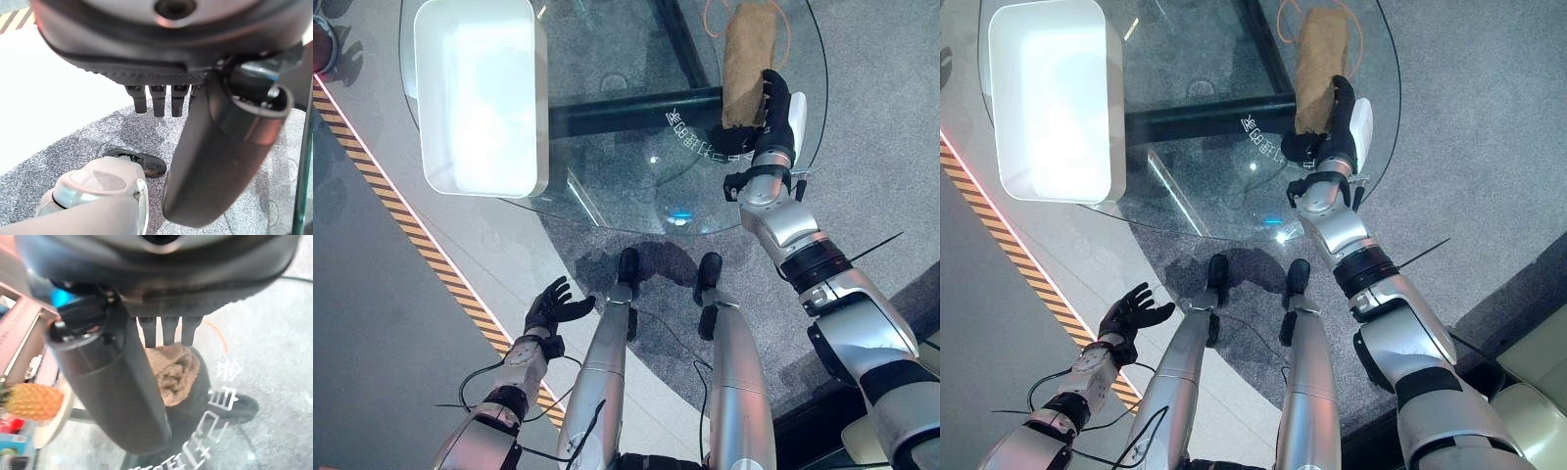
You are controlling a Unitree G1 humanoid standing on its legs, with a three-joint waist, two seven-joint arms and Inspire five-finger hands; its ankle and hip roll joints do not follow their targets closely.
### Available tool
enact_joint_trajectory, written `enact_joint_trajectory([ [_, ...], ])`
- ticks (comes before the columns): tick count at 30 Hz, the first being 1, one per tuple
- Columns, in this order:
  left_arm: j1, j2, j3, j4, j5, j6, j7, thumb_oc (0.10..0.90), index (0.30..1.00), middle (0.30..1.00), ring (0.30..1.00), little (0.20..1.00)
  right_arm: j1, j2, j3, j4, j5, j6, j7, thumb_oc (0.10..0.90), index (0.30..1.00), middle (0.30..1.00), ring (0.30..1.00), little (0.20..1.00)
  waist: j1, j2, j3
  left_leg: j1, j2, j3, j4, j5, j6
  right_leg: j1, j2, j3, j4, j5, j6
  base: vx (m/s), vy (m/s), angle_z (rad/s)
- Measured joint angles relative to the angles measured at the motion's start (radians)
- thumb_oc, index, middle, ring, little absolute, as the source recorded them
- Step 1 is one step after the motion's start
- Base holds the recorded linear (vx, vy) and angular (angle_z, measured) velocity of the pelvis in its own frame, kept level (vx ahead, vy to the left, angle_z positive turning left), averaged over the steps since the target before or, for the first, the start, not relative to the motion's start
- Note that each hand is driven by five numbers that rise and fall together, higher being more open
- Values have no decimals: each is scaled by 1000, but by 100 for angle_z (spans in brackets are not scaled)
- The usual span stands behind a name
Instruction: Wipe the table with a cloth and put it in the basket.
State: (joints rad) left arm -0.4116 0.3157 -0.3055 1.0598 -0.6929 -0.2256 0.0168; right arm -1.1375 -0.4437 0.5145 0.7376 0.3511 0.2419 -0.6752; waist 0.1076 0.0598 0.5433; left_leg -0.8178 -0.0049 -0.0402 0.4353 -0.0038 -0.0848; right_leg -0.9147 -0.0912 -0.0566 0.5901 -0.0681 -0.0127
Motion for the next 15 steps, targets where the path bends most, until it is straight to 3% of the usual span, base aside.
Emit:
enact_joint_trajectory([
  [15, 6, 0, -40, -3, -1, 1, -2, 800, 900, 900, 900, 900, -52, -1, 25, 92, -38, 9, -9, 800, 900, 900, 900, 900, 6, 23, 0, -2, -4, -11, -15, 18, -2, 0, -11, -19, 1, 1, -2, 4, 0, 2],
])
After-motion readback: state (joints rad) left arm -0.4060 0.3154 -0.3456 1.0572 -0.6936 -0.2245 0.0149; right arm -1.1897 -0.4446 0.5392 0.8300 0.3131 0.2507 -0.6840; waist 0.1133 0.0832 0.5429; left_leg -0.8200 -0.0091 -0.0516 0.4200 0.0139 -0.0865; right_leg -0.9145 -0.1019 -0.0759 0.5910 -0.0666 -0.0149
